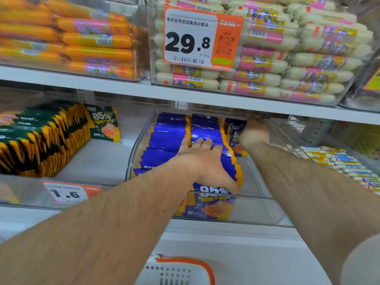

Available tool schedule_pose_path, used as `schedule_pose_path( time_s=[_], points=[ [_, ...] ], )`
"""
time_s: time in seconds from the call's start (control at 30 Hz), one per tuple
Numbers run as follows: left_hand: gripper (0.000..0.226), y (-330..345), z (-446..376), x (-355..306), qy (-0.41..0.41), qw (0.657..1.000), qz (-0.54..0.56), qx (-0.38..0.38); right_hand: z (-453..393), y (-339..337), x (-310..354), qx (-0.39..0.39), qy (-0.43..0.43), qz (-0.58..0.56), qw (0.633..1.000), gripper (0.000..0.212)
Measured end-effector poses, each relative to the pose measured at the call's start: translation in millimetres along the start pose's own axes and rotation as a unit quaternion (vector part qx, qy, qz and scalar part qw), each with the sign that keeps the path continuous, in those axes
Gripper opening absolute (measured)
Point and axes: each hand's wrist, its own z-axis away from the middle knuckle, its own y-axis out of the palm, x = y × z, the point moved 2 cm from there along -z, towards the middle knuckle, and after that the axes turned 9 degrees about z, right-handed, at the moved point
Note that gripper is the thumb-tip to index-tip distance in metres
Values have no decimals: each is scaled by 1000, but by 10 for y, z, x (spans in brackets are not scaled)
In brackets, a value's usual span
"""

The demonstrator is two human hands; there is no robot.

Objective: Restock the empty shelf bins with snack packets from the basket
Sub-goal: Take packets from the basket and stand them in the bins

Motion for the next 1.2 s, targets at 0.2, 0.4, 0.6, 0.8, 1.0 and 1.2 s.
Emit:
schedule_pose_path(
  time_s=[0.2, 0.4, 0.6, 0.8, 1.0, 1.2],
  points=[
    [117, 6, 6, -3, 0, 1000, 2, -3, 34, -36, -39, -6, -5, -26, 1000, 62],
    [117, 1, 7, 0, 3, 1000, -4, -3, 100, -97, -34, -12, -9, -32, 999, 63],
    [118, 14, 5, 11, 3, 1000, -8, -11, 307, -256, 6, -20, -17, -49, 998, 44],
    [120, -42, 84, -8, 15, 999, -35, -30, 808, -664, 32, -19, 35, -215, 976, 17],
    [100, -197, 440, 202, -5, 991, -22, -133, 1111, -559, 28, 228, 230, -503, 801, 48],
    [98, -110, 636, 800, -188, 937, 216, -202, 830, 107, 192, 378, 268, -632, 621, 76]
  ],
)
